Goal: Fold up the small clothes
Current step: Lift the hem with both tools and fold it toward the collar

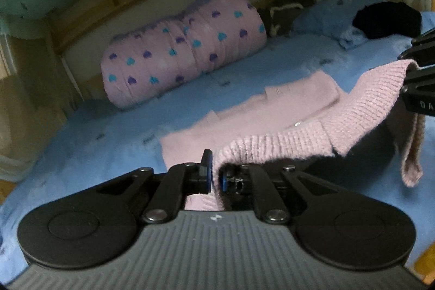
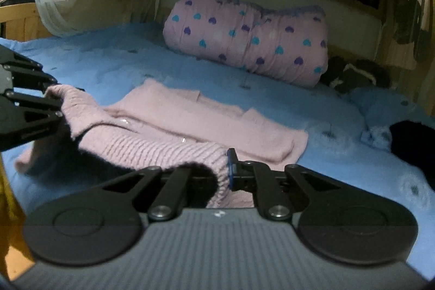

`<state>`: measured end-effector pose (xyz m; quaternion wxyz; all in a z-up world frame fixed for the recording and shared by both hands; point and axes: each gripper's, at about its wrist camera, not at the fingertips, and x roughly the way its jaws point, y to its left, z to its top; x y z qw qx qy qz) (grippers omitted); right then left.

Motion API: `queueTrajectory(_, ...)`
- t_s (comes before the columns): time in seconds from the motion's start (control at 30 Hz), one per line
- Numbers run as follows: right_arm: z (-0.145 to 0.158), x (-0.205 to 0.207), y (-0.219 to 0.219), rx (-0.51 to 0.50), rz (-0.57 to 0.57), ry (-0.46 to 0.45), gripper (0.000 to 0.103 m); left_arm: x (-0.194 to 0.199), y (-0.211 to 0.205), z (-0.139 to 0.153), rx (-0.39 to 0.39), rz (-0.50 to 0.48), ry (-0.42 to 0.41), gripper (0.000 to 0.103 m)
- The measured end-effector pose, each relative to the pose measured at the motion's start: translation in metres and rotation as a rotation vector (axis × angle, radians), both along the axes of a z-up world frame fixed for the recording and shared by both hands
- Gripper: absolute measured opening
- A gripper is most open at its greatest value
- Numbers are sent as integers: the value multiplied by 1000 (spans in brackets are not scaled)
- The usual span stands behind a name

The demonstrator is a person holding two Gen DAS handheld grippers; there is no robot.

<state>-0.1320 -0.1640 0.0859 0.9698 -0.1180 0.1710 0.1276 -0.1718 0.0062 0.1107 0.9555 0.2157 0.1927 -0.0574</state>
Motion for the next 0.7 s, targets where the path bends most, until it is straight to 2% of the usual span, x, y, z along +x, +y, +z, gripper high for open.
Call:
queueTrajectory(0.43, 33, 67, -5, 12, -17, -98, 8, 92, -4, 44, -25, 18, -76, 9)
queueTrajectory(0.57, 36, 92, -7, 7, -31, -112, 8, 127, -8, 44, -21, 15, -83, 9)
queueTrajectory(0.7, 29, 123, -7, 7, -58, -103, 8, 165, -13, 31, -13, 14, -81, 9)
